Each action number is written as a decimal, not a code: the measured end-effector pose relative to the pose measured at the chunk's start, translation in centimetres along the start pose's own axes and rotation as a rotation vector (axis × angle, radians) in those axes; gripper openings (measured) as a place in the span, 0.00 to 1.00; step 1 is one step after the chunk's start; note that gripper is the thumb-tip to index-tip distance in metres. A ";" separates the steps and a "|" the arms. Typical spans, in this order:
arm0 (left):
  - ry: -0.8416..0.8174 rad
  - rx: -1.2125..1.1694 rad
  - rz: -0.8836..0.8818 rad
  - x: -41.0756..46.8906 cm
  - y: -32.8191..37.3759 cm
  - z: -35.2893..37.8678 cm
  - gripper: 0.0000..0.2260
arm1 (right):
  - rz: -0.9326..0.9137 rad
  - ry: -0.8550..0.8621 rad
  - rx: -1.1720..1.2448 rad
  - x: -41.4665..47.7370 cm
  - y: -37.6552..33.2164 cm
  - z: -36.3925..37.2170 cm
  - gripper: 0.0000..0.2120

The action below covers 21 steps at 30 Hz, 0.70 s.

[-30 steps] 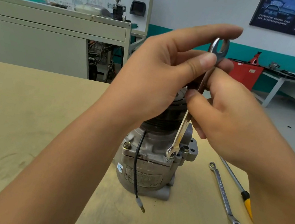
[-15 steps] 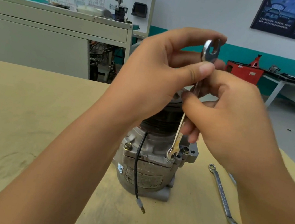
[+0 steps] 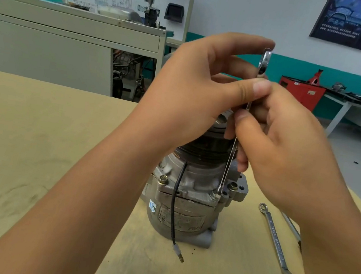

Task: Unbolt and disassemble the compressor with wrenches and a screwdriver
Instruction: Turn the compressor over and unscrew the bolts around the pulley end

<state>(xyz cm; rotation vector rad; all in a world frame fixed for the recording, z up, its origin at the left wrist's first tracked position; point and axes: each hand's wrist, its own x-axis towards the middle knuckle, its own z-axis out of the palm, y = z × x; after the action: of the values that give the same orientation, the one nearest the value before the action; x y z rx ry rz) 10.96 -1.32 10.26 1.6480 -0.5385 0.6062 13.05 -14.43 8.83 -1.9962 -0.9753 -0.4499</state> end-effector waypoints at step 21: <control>-0.007 -0.098 0.060 -0.6 1.0 0.2 0.12 | -0.031 -0.055 0.179 -0.1 -0.2 -0.6 0.04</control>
<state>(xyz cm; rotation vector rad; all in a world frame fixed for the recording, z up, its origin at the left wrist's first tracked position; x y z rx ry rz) 9.87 -1.69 10.54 1.5465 -0.6156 0.6091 12.89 -14.90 9.18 -1.8428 -1.0448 -0.3147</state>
